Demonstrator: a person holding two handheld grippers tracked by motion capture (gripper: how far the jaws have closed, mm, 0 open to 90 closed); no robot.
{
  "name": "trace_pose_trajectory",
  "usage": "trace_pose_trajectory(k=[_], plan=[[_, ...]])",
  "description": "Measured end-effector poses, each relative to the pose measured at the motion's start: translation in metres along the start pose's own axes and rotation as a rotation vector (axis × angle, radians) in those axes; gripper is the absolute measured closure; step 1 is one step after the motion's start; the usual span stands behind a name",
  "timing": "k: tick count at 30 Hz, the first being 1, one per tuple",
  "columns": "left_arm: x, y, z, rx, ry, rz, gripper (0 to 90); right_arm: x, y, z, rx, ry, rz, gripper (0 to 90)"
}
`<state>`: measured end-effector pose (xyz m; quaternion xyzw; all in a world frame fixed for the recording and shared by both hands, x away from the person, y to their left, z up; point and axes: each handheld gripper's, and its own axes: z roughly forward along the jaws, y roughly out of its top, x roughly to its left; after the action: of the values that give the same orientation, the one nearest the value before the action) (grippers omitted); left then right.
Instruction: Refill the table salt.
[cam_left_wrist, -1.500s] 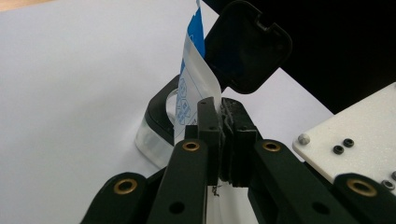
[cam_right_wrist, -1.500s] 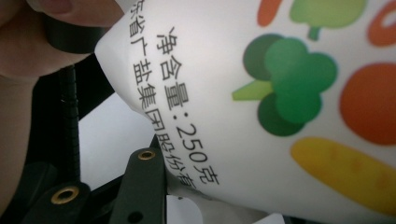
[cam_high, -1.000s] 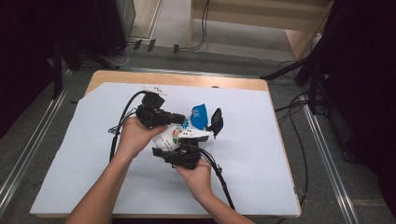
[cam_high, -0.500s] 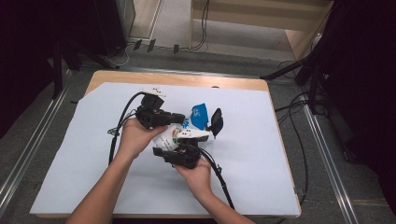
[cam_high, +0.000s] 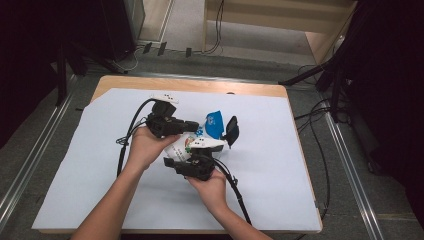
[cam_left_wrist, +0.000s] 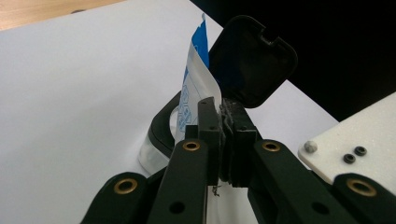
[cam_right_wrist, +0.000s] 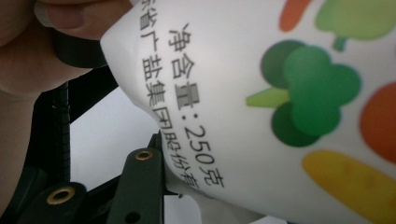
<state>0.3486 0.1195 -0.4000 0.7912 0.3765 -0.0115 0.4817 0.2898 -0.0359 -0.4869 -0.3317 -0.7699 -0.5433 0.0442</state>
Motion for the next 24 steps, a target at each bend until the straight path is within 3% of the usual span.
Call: trace_pose_trajectory(k=[5, 12, 24], plan=[[0.0001, 0.0001, 0.0001, -0.002, -0.002, 0.0, 88.0, 0.0011, 0.0005, 0.0002, 0.003, -0.01, -0.013, 62.6], [-0.0006, 0.0001, 0.0, -0.002, -0.004, 0.0, 87.9, -0.0015, 0.001, -0.0002, -0.003, 0.015, 0.021, 64.1], [-0.0005, 0.0005, 0.0012, 0.002, -0.014, -0.007, 87.2, -0.0032, 0.0015, -0.001, -0.01, 0.032, 0.035, 64.5]])
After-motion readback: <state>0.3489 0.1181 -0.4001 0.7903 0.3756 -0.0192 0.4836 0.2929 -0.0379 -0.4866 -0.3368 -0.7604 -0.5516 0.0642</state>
